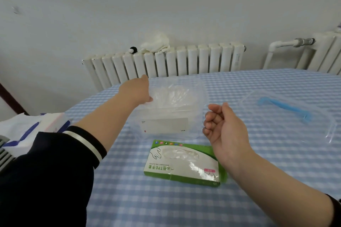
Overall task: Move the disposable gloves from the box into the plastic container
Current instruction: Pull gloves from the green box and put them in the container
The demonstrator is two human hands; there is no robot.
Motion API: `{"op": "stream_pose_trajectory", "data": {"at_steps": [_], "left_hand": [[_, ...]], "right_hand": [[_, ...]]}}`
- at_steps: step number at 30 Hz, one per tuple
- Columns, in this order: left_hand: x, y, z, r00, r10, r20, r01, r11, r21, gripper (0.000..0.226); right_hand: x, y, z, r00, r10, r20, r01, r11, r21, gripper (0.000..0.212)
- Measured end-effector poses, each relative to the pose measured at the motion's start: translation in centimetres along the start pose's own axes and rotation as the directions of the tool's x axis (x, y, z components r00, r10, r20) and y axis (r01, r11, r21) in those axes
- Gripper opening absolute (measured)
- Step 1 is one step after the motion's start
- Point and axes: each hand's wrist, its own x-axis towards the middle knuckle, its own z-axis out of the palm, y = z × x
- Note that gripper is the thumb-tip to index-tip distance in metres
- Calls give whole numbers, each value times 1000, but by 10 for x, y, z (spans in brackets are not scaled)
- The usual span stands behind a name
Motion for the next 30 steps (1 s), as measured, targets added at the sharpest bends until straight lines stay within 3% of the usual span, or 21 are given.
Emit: {"op": "stream_pose_trajectory", "data": {"at_steps": [2, 4, 7, 9, 10, 11, 12, 14, 15, 18, 20, 25, 30], "left_hand": [[-2, 0, -2, 991, 52, -127, -30, 985, 167, 56], [-6, 4, -6, 965, 150, -217, -100, 970, 223, 46], [-14, 15, -17, 956, 283, -79, -289, 955, -71, 15], [-24, 20, -20, 942, 335, -32, -326, 884, -335, 18], [-34, 20, -18, 945, 308, -108, -322, 829, -457, 20], [-48, 21, -13, 936, 246, -250, -348, 748, -565, 20], [-63, 23, -2, 892, 178, -415, -424, 645, -635, 19], [-103, 24, 32, 765, 127, -632, -604, 484, -633, 12], [-119, 23, 50, 735, 171, -657, -644, 478, -597, 10], [-139, 16, 97, 840, 337, -425, -537, 622, -570, 59], [-136, 15, 109, 871, 397, -290, -491, 701, -517, 89], [-139, 17, 115, 873, 423, -245, -485, 696, -529, 89], [-140, 17, 115, 903, 389, -183, -418, 695, -585, 102]], "right_hand": [[0, 0, -1, 1000, 0, 5, 0, 1000, -17, 39], [0, 1, -2, 1000, -18, 10, 18, 999, -39, 39], [0, 2, -2, 995, -78, 60, 86, 987, -139, 38], [1, 2, -2, 973, -124, 196, 181, 934, -308, 33], [1, 2, -2, 944, -108, 312, 247, 858, -450, 27], [2, 3, -3, 897, -57, 439, 345, 711, -613, 18], [5, 5, -6, 846, 47, 532, 443, 494, -748, 10], [12, 16, -16, 794, 240, 559, 551, 108, -828, 21], [16, 18, -19, 769, 295, 567, 579, 53, -814, 28], [23, 21, -23, 721, 351, 597, 607, 95, -789, 26], [30, 22, -27, 732, 344, 588, 591, 111, -799, 18], [33, 34, -27, 716, 279, 641, 644, 93, -760, 3], [34, 48, -31, 599, 92, 795, 801, -68, -595, 19]]}}
